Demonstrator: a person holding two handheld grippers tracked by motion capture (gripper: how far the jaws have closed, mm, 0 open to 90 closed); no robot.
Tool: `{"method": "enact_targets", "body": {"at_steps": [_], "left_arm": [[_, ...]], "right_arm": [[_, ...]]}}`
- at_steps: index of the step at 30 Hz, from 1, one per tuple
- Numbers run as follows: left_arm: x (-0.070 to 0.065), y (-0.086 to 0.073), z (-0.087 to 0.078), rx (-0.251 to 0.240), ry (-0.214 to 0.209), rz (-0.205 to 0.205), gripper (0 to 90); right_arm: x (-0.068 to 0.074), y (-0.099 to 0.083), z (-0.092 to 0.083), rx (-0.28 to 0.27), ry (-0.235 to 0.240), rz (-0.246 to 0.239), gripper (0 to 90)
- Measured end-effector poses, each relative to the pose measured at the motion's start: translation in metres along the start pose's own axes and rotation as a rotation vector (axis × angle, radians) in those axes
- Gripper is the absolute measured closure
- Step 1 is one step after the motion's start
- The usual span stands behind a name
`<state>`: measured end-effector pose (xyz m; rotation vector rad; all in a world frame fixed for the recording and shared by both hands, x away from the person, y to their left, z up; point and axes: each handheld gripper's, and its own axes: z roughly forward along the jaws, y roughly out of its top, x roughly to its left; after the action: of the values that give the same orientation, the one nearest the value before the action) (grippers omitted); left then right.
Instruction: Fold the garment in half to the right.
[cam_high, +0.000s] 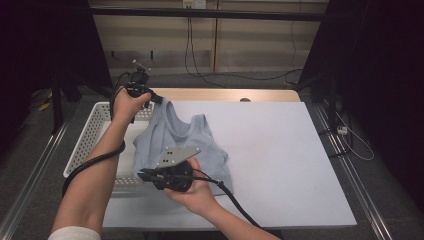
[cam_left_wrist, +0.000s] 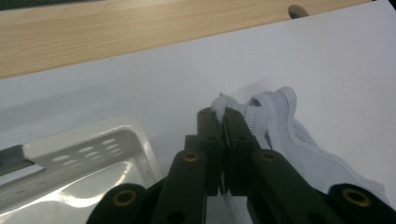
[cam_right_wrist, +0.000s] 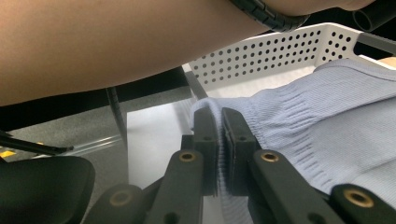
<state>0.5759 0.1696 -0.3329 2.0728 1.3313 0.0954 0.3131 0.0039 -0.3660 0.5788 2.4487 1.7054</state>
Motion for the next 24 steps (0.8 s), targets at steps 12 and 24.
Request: {"method": "enact_targets", "body": {"at_steps": [12, 24], "left_arm": [[0.008, 0.001, 0.002, 0.014, 0.012, -0.005, 87.5], [-0.001, 0.001, 0.018, 0.026, 0.036, -0.009, 87.4]], "right_arm": [[-0.004, 0.001, 0.003, -0.013, -0.001, 0.013, 86.4], [-0.012, -0.017, -0.011, -0.012, -0.025, 0.048, 86.4]]}}
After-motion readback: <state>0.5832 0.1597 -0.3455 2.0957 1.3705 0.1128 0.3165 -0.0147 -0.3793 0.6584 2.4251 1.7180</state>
